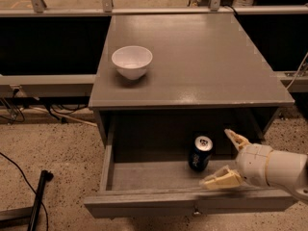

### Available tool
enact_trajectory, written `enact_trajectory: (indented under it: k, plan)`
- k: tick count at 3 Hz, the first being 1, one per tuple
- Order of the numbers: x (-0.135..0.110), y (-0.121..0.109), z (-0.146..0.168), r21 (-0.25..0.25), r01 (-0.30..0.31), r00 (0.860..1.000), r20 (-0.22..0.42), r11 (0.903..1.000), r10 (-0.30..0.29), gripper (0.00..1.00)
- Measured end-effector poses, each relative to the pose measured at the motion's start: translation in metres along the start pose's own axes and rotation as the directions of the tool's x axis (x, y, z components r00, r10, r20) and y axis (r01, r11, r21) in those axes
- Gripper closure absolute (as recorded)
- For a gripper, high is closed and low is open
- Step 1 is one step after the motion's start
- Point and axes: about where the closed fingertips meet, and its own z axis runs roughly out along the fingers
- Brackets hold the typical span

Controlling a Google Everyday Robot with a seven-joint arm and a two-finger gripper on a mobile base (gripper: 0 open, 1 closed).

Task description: Pick pepsi can from top drawer and place on counter

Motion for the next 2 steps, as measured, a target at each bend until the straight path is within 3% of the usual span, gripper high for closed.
enact_trajectory:
  k: [1,2]
  plan:
    - [0.006,-0.016,0.022,0.019,0.006,0.998,0.058,0.9998,-0.008,0.0]
    - [0.01,-0.024,0.04,0.003,0.012,0.994,0.107,0.9999,-0.012,0.0]
